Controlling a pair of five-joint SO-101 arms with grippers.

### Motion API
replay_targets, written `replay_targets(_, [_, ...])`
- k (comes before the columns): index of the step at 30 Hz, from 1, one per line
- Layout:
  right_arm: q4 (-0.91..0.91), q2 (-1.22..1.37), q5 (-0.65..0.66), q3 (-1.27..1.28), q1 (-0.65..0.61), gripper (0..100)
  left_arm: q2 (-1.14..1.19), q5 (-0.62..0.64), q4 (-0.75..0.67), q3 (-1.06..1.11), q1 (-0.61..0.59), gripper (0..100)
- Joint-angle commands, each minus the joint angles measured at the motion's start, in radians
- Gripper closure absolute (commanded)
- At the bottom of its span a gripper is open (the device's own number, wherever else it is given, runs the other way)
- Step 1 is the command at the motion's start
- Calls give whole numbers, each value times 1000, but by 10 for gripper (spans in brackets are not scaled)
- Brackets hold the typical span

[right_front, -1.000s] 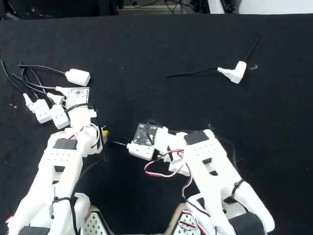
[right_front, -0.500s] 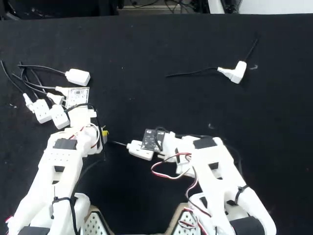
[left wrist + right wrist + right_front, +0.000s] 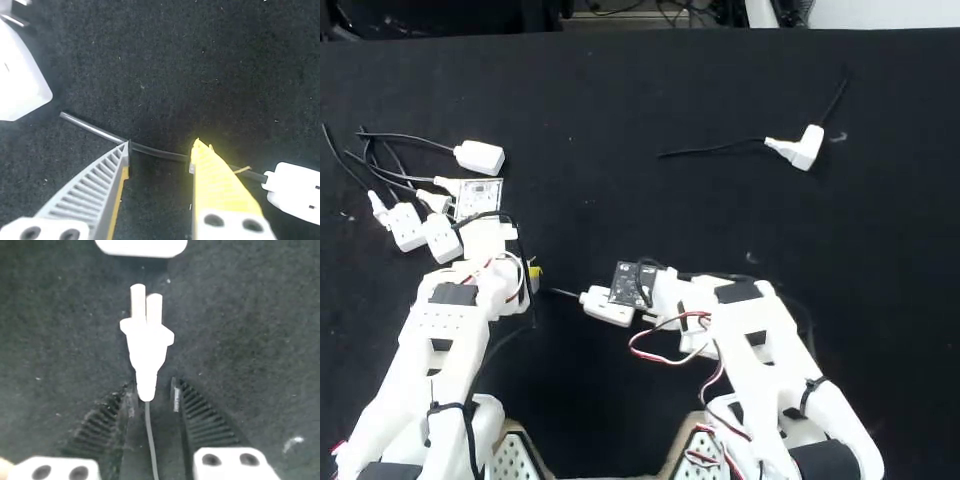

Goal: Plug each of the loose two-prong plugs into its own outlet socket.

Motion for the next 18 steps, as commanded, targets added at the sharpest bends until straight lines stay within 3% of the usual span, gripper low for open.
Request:
replay_targets(1, [-68,-8,8,-33,-8,868,-25,6,-9,-2,-8,798])
replay_targets(18, [60,-199,8,-5,-41,868,-25,6,-9,-2,-7,798])
